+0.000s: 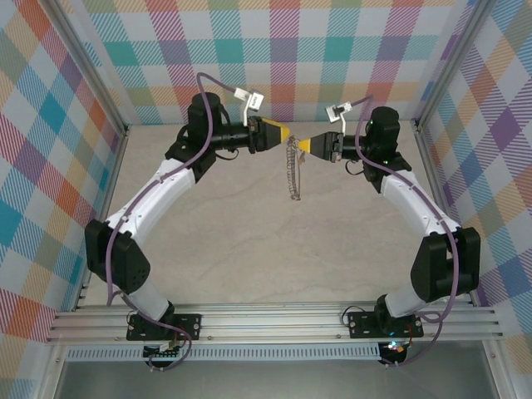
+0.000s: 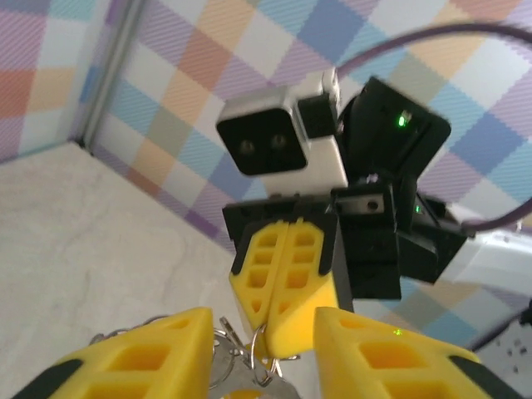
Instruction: Put the keys on the keyring
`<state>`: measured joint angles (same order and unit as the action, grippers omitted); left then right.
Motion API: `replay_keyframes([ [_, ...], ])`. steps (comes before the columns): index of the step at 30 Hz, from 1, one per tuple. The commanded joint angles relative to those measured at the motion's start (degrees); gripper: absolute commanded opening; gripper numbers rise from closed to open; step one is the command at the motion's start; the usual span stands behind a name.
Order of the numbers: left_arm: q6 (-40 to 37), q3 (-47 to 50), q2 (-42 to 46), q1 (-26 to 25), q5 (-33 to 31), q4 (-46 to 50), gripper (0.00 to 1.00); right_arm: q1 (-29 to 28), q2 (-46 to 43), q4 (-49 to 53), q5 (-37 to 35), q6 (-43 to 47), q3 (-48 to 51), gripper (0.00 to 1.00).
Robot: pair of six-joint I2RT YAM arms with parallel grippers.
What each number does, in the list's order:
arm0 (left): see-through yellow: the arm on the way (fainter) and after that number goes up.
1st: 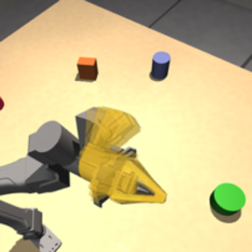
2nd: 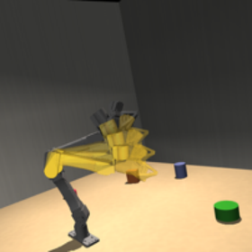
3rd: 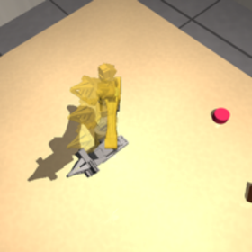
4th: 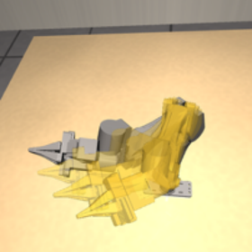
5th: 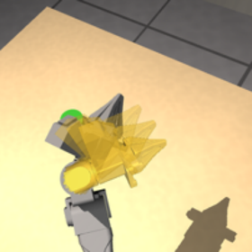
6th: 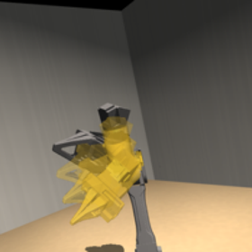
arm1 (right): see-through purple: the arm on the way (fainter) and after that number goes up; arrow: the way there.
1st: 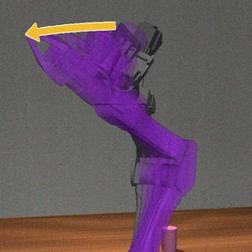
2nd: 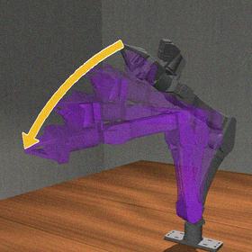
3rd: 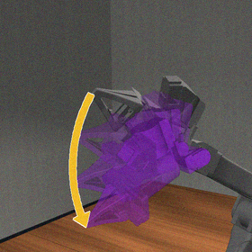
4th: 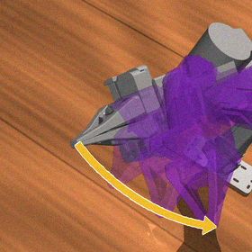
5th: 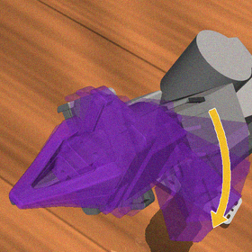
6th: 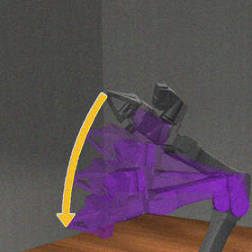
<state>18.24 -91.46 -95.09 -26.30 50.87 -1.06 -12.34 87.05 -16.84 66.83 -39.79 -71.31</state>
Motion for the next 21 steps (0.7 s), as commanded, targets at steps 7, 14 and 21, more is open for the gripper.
replay_keyframes([
  [7,0.1,-4.2,-3.1,-0.3,7.0,1.3,0.29,0.4,0.9,-2.3,2.0,0.0,-1.6,0.00],
  [14,0.5,-2.5,-2.4,-0.9,6.3,-0.2,0.28,0.4,1.5,-2.4,1.2,0.0,-1.6,0.00],
  [21,0.5,-1.3,-1.9,-1.3,6.2,-0.1,0.27,0.4,1.9,-3.0,0.8,-0.4,-1.5,0.00],
])
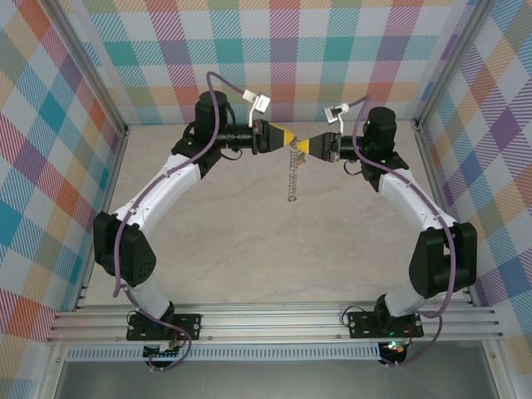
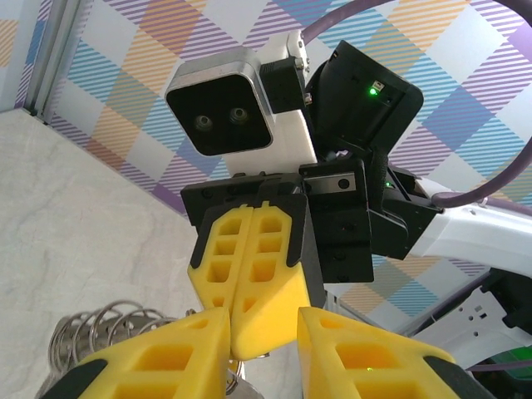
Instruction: Put the keys on the keyring
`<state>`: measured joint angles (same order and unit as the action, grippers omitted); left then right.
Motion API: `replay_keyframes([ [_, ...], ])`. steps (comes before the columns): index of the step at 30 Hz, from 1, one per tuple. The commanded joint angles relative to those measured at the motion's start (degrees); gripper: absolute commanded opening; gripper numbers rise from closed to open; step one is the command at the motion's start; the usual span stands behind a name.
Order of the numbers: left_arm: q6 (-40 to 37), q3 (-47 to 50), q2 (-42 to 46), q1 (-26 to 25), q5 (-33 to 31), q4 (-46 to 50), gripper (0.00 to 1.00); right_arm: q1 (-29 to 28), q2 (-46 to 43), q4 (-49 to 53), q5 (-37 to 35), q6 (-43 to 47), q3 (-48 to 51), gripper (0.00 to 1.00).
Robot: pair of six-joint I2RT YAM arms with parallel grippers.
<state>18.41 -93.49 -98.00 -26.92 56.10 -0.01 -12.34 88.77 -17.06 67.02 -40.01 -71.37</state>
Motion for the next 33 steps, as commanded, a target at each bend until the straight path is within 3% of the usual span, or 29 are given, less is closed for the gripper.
replay_keyframes([
  [1,0.3,0.9,0.9,-0.7,0.8,-1.2,0.27,0.4,0.2,-2.9,0.6,-0.3,-1.4,0.00],
  [33,-1.3,2.9,-0.6,-2.4,1.0,0.9,0.28,0.6,0.1,-2.8,0.0,0.0,-1.3,0.00],
])
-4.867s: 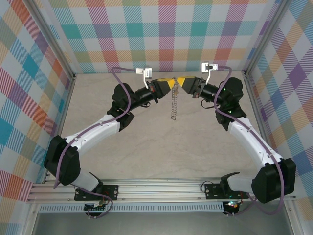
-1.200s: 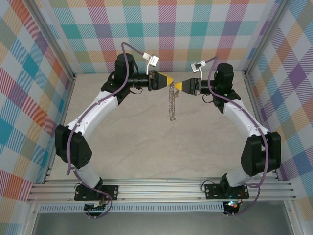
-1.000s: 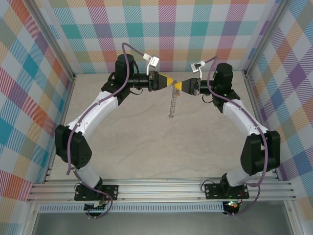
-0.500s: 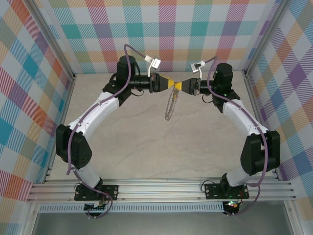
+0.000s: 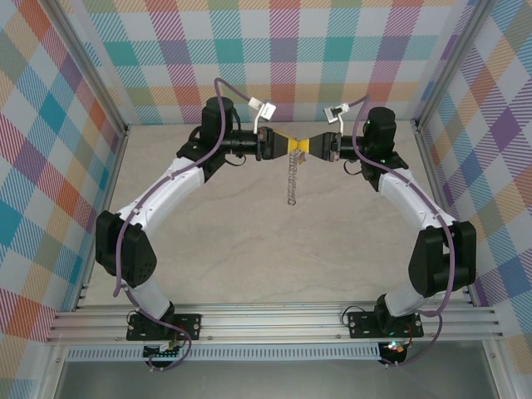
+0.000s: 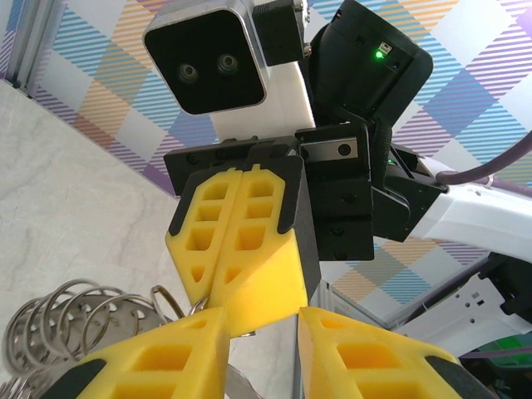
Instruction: Put the keys on the keyring
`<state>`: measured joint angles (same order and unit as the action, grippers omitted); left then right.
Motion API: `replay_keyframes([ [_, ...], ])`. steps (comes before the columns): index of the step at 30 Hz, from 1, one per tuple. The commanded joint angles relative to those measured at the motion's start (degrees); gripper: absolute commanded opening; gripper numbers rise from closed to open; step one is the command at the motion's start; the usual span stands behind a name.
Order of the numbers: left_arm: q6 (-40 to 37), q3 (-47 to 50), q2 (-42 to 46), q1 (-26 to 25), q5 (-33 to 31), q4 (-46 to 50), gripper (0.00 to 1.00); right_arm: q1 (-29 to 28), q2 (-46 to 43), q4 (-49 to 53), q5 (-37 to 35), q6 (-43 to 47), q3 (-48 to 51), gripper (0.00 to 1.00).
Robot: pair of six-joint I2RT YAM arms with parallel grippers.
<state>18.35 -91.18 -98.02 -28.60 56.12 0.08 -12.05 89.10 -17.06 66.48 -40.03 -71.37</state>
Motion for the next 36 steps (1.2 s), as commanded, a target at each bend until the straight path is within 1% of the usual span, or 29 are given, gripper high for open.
replay_keyframes([
  [1,-1.3,0.6,-0.6,-0.8,0.5,1.0,0.28,0.3,-0.3,-2.8,0.6,0.0,-1.2,0.00],
  [4,-1.4,0.7,-0.5,-0.8,-0.4,1.0,0.30,0.3,-0.5,-2.5,0.6,0.4,-1.0,0.00],
  [7,-1.4,1.7,0.4,-0.8,-2.7,-0.2,0.31,0.4,-0.7,-2.4,0.6,0.6,-0.7,0.00],
  [15,3.2,5.7,3.5,0.7,-6.5,-9.0,0.33,0.6,-0.8,-2.7,0.3,0.5,0.4,0.00],
  [22,5.2,6.5,3.6,0.7,-7.0,-11.8,0.36,0.7,-0.7,-3.2,0.3,0.3,0.8,0.00],
  [36,6.2,5.4,0.8,-0.4,-4.7,-11.9,0.36,0.7,-0.5,-4.5,0.3,-0.5,0.9,0.00],
])
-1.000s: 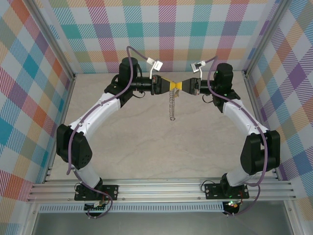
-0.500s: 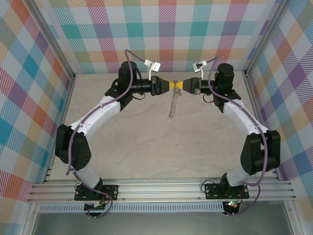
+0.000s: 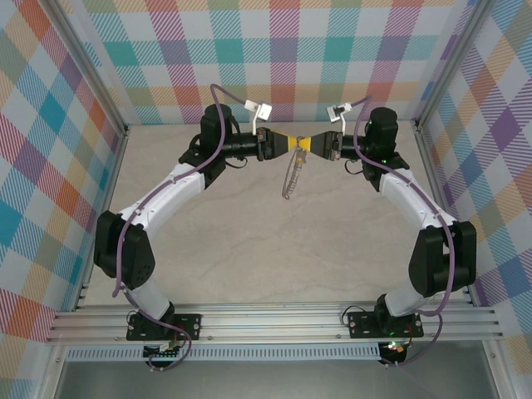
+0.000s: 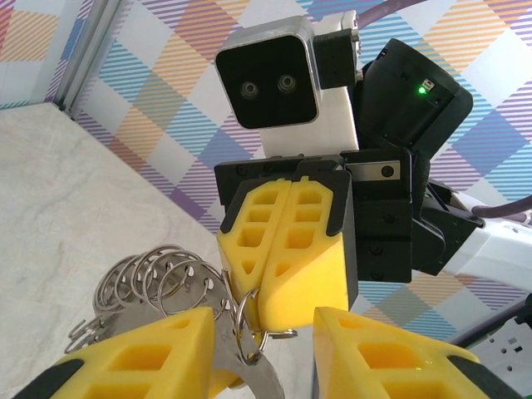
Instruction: Put the keys on the keyring
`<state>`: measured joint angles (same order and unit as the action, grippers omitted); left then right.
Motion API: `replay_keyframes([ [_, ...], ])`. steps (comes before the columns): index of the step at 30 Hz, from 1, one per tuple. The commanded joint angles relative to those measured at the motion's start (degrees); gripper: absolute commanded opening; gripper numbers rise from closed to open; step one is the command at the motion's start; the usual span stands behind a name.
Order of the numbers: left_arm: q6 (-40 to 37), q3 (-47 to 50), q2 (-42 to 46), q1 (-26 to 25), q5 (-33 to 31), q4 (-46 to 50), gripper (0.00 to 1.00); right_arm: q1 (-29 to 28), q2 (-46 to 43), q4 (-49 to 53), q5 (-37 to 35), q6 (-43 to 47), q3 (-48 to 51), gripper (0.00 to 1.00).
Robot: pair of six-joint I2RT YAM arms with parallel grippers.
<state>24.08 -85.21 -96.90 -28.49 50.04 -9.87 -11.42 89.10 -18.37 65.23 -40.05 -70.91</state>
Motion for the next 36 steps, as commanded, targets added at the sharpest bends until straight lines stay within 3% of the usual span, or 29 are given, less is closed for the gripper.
replay_keyframes([
  [1,0.5,-0.6,-0.4,-0.6,1.5,-1.8,0.36,0.1,-0.5,-3.3,1.6,-0.5,0.5,0.00],
  [14,0.5,-1.0,-1.3,-1.8,2.6,-2.1,0.30,0.1,-0.5,-3.3,1.6,-0.5,0.7,0.00],
  [19,1.3,-1.4,-1.6,-2.3,1.9,-3.1,0.17,0.1,-0.6,-3.3,1.9,-0.6,1.0,0.00],
  [22,3.0,-0.9,-1.7,-2.4,0.8,-5.2,0.00,0.1,-1.1,-3.4,2.1,-0.5,1.5,0.00],
  [23,3.6,-0.6,-1.6,-2.4,0.0,-5.8,0.00,0.1,-1.4,-3.2,2.0,-0.5,1.6,0.00],
  [24,4.1,-0.3,-1.4,-2.4,-1.0,-6.5,0.00,0.2,-1.9,-2.5,1.6,-0.1,1.9,0.03],
  [28,5.7,1.1,-0.8,-2.4,-2.8,-9.2,0.00,1.9,-5.1,-1.5,-2.5,-0.7,4.5,0.44],
  [31,6.3,1.4,-0.4,-2.4,-2.8,-10.5,0.00,3.7,-9.1,0.9,-10.4,-0.7,7.7,0.66],
  [34,6.7,1.8,-0.1,-2.4,-2.5,-11.3,0.00,4.1,-13.3,5.0,-18.1,2.8,10.1,0.81],
  [36,7.0,2.2,0.3,-2.4,-2.5,-12.1,0.00,4.1,-15.2,6.8,-21.8,3.9,11.2,0.85],
])
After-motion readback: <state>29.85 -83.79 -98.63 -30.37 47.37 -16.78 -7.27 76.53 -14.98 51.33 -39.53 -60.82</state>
